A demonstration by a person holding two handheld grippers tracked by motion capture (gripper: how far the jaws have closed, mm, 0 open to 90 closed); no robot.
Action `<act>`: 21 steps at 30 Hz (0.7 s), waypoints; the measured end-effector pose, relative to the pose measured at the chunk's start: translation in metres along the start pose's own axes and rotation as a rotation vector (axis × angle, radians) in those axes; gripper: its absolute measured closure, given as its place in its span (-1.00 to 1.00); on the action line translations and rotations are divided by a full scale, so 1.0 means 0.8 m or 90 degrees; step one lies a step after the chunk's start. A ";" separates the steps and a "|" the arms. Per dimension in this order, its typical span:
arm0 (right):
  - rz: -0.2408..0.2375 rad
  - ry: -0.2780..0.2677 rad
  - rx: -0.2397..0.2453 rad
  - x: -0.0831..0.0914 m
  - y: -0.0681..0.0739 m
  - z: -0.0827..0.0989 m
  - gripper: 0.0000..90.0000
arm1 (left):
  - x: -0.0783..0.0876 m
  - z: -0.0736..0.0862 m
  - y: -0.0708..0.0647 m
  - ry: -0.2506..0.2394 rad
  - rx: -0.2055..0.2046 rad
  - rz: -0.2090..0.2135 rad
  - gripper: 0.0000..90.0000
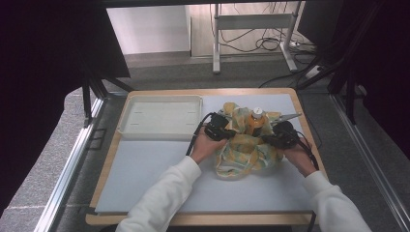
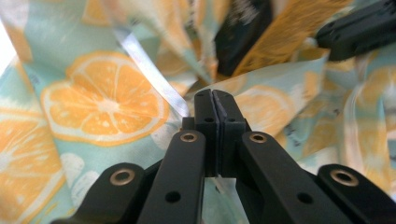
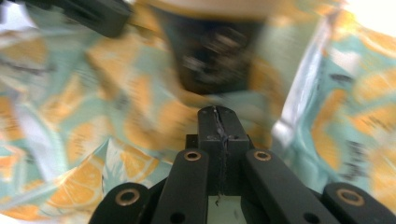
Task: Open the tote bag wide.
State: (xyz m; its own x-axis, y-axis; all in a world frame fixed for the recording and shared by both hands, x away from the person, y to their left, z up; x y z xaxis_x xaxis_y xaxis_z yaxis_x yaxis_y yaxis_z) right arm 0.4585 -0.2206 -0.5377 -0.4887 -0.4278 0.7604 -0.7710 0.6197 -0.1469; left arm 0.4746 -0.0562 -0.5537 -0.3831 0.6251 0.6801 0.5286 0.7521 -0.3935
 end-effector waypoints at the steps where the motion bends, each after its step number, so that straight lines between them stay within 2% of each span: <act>1: 0.004 0.001 -0.014 0.000 -0.005 0.004 0.98 | -0.001 0.001 0.004 0.000 0.005 -0.003 0.98; 8: 0.024 0.015 -0.064 -0.009 -0.039 0.031 0.98 | -0.002 0.006 0.028 0.007 0.029 -0.021 0.98; 13: 0.030 0.021 -0.094 -0.019 -0.056 0.045 0.98 | -0.005 0.008 0.038 0.010 0.042 -0.025 0.98; 18: 0.035 0.029 -0.096 -0.023 -0.061 0.049 0.98 | -0.008 0.010 0.042 0.016 0.045 -0.027 0.98; 21: 0.029 0.003 -0.084 -0.009 -0.057 0.034 0.98 | -0.006 0.010 0.039 0.014 0.038 -0.023 0.98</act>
State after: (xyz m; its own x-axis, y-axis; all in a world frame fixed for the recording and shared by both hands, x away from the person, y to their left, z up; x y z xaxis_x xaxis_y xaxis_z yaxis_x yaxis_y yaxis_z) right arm 0.4864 -0.2636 -0.5538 -0.5197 -0.3939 0.7582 -0.6870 0.7202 -0.0968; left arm 0.4868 -0.0339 -0.5745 -0.3832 0.5935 0.7078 0.4691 0.7851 -0.4044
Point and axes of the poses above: each handheld gripper's, and its own axes: x roughly backward along the jaws, z roughly out of its underside, y roughly to its left, the point moved 9 cm from there along -x, roughly forward along the jaws, and after that the axes turned 15 degrees about x, right-handed, at the moved point
